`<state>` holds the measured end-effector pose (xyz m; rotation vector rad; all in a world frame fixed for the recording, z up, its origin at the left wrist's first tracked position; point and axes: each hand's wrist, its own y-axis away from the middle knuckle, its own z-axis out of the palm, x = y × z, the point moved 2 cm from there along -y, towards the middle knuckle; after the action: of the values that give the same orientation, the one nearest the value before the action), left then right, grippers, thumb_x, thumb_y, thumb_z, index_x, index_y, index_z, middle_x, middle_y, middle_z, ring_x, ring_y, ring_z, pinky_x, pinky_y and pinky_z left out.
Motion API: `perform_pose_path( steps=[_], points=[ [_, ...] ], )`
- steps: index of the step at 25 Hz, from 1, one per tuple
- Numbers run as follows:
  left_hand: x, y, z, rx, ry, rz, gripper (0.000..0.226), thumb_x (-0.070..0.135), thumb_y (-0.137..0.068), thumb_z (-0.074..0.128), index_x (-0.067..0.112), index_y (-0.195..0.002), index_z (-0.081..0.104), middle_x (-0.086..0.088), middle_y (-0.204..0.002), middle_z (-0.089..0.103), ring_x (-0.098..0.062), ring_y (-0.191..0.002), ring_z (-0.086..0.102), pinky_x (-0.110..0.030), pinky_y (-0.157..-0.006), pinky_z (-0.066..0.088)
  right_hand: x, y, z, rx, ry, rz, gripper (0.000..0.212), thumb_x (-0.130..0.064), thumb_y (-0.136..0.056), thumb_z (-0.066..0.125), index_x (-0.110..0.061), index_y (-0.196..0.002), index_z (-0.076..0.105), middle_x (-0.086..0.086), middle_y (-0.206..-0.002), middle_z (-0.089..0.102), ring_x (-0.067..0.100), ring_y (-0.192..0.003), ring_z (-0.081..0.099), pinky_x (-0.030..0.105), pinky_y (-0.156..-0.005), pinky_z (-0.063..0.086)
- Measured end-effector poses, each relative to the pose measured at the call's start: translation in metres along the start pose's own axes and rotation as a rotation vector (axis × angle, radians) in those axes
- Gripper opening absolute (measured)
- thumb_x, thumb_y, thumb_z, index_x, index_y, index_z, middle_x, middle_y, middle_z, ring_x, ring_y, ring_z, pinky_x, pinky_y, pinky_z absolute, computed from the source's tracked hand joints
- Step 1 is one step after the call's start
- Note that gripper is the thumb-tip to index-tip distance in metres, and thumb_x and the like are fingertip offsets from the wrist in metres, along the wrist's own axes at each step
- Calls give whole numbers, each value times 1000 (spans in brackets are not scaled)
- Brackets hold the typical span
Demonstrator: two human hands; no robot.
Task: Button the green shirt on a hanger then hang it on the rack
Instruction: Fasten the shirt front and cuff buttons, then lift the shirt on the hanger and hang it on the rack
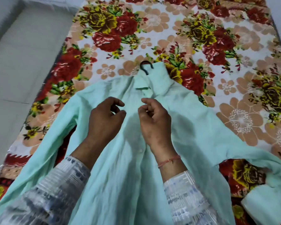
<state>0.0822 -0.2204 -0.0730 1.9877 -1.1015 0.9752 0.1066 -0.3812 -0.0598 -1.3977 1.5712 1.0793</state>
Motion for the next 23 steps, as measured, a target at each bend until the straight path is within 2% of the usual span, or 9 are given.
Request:
perform_pose_path(
  steps=[4,6,8,11,13,15,17,20,23],
  points=[
    [36,-54,49,-24,31,-27,12,31,-84,75,31,-96,73,6,-82,70,-20,-75,66,-35,-69,51,8,-76,-29,16,92,15,13,-31,-98,66,-22,-100,76,-5,-84,73,15,-81,67,30,-77,52],
    [48,-84,63,-20,32,-15,16,38,-82,73,29,-95,74,2,-82,73,-24,-78,71,-41,-73,58,13,-111,-33,88,170,51,44,-42,-100,63,-17,-64,59,-2,-60,58,21,-66,56,34,-64,38],
    [51,-119,74,-5,9,-10,20,44,-82,72,26,-92,76,0,-80,76,-27,-79,74,-45,-75,62,11,-147,-36,162,328,64,60,-56,-98,61,-15,-56,44,-1,-55,49,28,-65,54,33,-62,28],
    [54,-181,91,50,-86,-66,38,52,-80,68,15,-81,76,-10,-71,75,-35,-72,74,-51,-73,64,6,-210,-28,180,583,99,61,-74,-92,54,-15,-96,68,12,-99,74,37,-99,70,35,-68,38],
    [54,-213,103,43,-168,-126,49,54,-82,68,6,-74,74,-18,-69,74,-38,-71,74,-48,-71,63,2,-242,-19,96,716,156,72,-75,-90,56,-13,-124,66,17,-125,70,39,-117,67,42,-79,50],
    [59,-234,112,-15,-244,-171,55,57,-86,73,4,-73,72,-15,-69,71,-37,-75,73,-37,-63,53,7,-263,-11,-69,767,225,60,-61,-90,64,-12,-123,69,17,-130,69,40,-120,67,41,-85,54],
    [64,-247,119,-107,-332,-185,59,62,-82,78,4,-77,71,-11,-68,66,-35,-74,71,-34,-55,44,20,-276,-9,-140,636,296,34,-34,-88,65,-9,-110,72,19,-125,71,40,-116,69,37,-82,53],
    [74,-248,115,-249,-204,-252,47,51,-69,94,7,-79,80,-19,-76,76,-37,-76,76,-47,-62,62,27,-277,-25,-28,31,580,11,-19,-81,57,-13,-83,65,21,-98,75,38,-93,74,43,-75,61],
    [82,-230,95,-318,101,-243,21,26,-78,96,10,-84,82,-21,-89,80,-31,-76,73,-43,-65,60,37,-263,-40,-98,-531,857,22,-14,-96,50,-7,-102,70,20,-94,72,35,-86,72,47,-84,62]
  ],
)
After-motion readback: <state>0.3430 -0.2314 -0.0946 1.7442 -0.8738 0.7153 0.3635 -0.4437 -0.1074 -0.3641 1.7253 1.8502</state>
